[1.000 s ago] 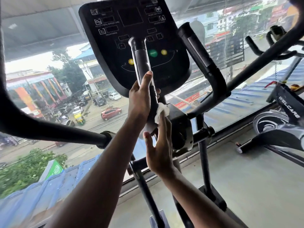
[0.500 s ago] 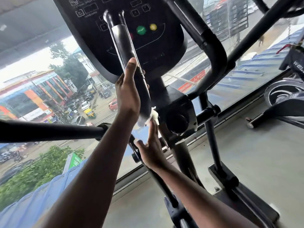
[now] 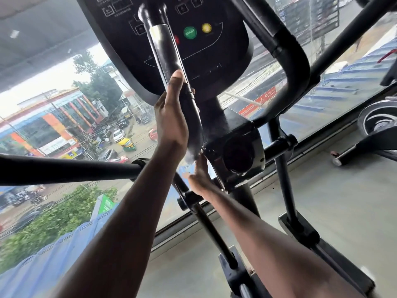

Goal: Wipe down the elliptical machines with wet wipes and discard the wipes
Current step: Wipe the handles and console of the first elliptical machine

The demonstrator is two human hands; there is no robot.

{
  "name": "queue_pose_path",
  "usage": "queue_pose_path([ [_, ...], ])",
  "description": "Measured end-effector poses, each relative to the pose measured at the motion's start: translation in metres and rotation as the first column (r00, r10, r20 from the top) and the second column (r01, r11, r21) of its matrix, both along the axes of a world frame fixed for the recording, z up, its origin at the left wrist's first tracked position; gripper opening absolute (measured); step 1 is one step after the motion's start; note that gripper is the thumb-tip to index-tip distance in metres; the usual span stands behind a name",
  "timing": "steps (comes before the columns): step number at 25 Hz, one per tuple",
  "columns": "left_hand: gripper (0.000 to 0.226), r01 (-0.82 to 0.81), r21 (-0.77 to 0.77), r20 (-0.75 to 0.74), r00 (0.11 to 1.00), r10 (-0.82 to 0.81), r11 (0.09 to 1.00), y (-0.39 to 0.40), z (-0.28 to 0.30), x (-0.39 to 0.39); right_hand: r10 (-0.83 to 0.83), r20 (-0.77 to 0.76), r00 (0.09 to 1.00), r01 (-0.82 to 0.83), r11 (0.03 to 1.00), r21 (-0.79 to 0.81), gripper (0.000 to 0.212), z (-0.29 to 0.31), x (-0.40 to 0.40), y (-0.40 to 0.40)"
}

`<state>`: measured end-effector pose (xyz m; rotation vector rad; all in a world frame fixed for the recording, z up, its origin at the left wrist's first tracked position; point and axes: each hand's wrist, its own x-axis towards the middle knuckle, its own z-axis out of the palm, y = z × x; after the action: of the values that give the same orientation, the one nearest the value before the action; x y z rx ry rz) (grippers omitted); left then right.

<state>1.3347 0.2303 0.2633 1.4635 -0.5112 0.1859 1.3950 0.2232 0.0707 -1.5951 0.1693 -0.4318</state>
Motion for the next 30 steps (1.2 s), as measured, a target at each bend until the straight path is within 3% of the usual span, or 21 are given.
queue_pose_path([
  [3, 0.059, 0.026, 0.024, 0.016, 1.0, -0.026, 0.999, 0.0, -0.003, -0.002, -0.026, -0.083, 0.996, 0.03, 0.998, 0.052, 0.051, 0.013, -0.013, -0.01],
  [5, 0.065, 0.027, 0.009, -0.009, 1.0, -0.027, 1.0, 0.001, -0.004, -0.001, -0.135, -0.06, 0.989, 0.138, 0.989, 0.054, 0.029, 0.027, -0.029, -0.023],
  [9, 0.056, 0.141, -0.127, -0.126, 0.98, -0.157, 0.982, 0.002, 0.002, -0.004, -0.288, 0.247, 0.925, 0.237, 0.948, 0.214, 0.023, 0.081, -0.084, -0.033],
  [11, 0.054, 0.218, -0.148, -0.191, 0.951, -0.244, 0.965, 0.003, 0.004, -0.009, -0.333, 0.323, 0.886, 0.328, 0.942, 0.072, 0.026, 0.108, -0.108, -0.039],
  [14, 0.055, 0.268, -0.144, -0.223, 0.929, -0.296, 0.952, 0.008, 0.009, -0.006, -0.4, 0.663, 0.633, 0.48, 0.875, 0.069, 0.035, 0.155, -0.129, -0.047],
  [15, 0.054, 0.286, -0.17, -0.219, 0.922, -0.319, 0.943, 0.009, 0.016, -0.003, -0.337, 0.74, 0.582, 0.534, 0.845, -0.035, 0.037, 0.165, -0.129, -0.046],
  [16, 0.055, 0.31, -0.21, -0.215, 0.91, -0.353, 0.927, 0.01, 0.023, 0.0, -0.253, 0.759, 0.6, 0.589, 0.782, -0.206, 0.038, 0.174, -0.126, -0.042],
  [18, 0.072, 0.377, -0.3, -0.225, 0.865, -0.449, 0.876, 0.012, 0.04, 0.004, -0.133, 0.657, 0.742, 0.585, 0.608, -0.537, 0.043, 0.19, -0.111, -0.042],
  [20, 0.089, 0.451, -0.328, -0.218, 0.819, -0.531, 0.83, 0.016, 0.05, 0.009, -0.113, 0.545, 0.831, 0.535, 0.432, -0.726, 0.047, 0.214, -0.093, -0.05],
  [21, 0.092, 0.491, -0.335, -0.205, 0.795, -0.57, 0.804, 0.019, 0.054, 0.011, -0.109, 0.494, 0.862, 0.495, 0.391, -0.776, 0.049, 0.23, -0.085, -0.055],
  [23, 0.091, 0.557, -0.337, -0.17, 0.757, -0.631, 0.759, 0.024, 0.06, 0.012, -0.118, 0.423, 0.899, 0.433, 0.395, -0.81, 0.055, 0.259, -0.076, -0.059],
  [26, 0.087, 0.536, -0.356, -0.136, 0.781, -0.61, 0.766, 0.029, 0.069, 0.019, -0.174, 0.341, 0.924, 0.382, 0.384, -0.84, 0.067, 0.257, -0.081, -0.047],
  [30, 0.09, 0.521, -0.329, -0.116, 0.805, -0.581, 0.788, 0.028, 0.077, 0.028, -0.279, 0.377, 0.883, 0.466, 0.437, -0.769, 0.066, 0.258, -0.088, -0.037],
])
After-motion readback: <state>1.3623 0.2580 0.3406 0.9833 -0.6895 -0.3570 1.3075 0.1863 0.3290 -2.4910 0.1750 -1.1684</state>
